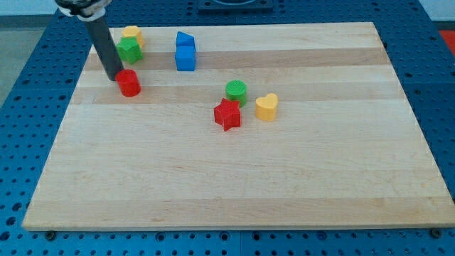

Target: Move the red circle towards the center

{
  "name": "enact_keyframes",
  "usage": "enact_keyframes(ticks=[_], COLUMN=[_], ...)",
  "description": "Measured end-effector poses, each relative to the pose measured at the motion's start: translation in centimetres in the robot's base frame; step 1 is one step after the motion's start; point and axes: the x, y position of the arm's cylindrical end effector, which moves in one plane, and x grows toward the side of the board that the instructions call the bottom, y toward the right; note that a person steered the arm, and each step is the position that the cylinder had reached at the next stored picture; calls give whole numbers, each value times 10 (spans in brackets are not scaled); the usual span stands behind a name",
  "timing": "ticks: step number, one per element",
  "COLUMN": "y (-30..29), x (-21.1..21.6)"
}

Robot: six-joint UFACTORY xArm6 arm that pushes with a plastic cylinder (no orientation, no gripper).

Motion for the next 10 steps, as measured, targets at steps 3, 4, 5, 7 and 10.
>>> enact_keyframes(ticks=[3, 4, 5, 7, 10], y=[39, 32, 23, 26, 65], x=[57, 78, 103, 97, 87])
